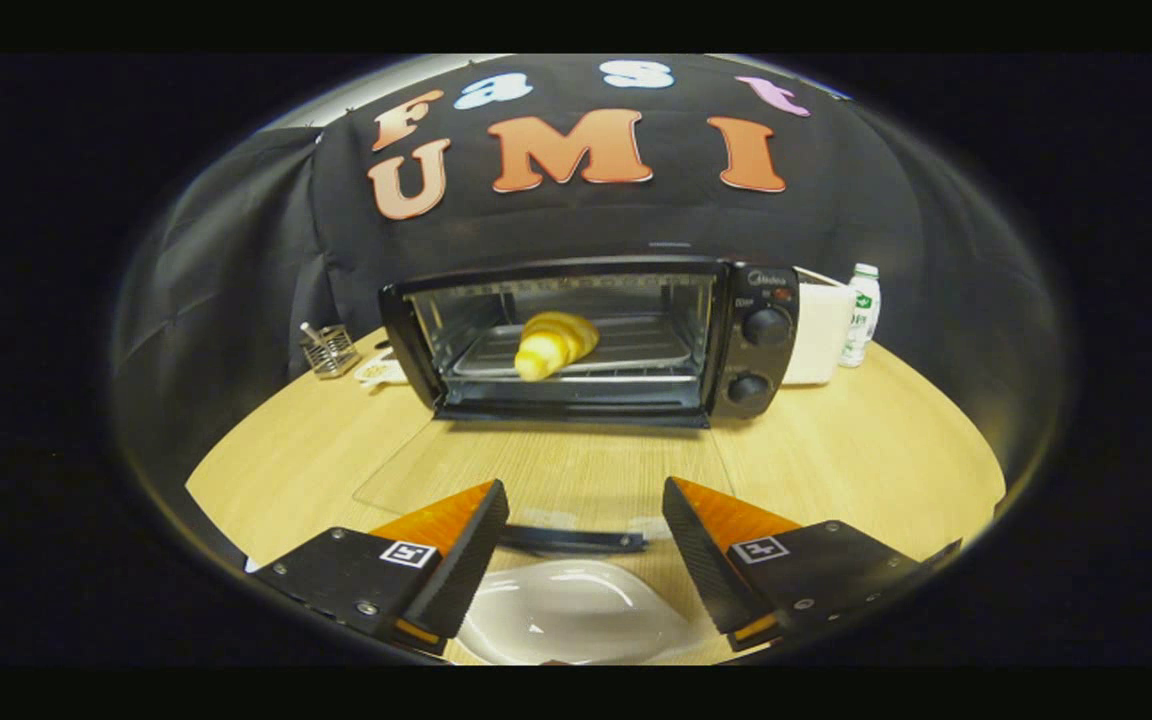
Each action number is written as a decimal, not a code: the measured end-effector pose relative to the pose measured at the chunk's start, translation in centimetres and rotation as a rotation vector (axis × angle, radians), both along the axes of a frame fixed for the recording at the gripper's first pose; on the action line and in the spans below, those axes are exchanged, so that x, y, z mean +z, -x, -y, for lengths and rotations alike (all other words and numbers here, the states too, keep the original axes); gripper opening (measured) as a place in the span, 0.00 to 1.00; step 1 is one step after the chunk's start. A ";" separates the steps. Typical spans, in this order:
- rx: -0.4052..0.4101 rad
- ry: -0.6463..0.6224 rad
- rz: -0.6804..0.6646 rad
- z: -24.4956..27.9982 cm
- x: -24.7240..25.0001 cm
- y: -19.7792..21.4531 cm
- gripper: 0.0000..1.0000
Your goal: Open the toaster oven, put the food inside, and close the toaster oven door.
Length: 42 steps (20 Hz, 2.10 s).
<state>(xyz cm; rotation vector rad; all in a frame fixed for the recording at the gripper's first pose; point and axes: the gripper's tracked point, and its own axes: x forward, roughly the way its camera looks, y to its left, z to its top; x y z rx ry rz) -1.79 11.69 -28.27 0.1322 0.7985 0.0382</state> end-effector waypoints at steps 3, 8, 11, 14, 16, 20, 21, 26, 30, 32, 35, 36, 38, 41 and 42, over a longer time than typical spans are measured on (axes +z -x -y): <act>0.001 0.023 -0.022 0.0 -0.6 2.0 0.92; 0.005 0.022 -0.094 -0.1 -2.6 4.2 0.92; 0.024 -0.048 -0.147 -1.1 -3.4 4.2 0.92; 0.042 -0.063 -0.174 -1.9 -3.9 4.1 0.92; 0.053 -0.058 -0.178 -2.2 -3.7 3.9 0.94; 0.055 -0.056 -0.138 -2.3 -2.6 2.9 0.96; 0.060 -0.056 -0.113 -2.4 -1.9 2.6 0.96; 0.103 -0.020 -0.057 -3.2 -0.6 -0.1 0.96; 0.080 0.025 -0.006 -2.3 0.2 -3.1 0.96; 0.051 0.037 0.031 -1.6 1.1 -5.0 0.96; 0.024 0.046 0.077 -1.1 2.5 -7.3 0.96; 0.019 0.054 0.095 -0.9 2.9 -8.2 0.96; 0.006 0.083 0.135 -0.6 3.7 -9.9 0.96; -0.024 0.129 0.174 0.4 4.6 -12.2 0.96; -0.026 0.137 0.190 0.5 5.0 -13.0 0.96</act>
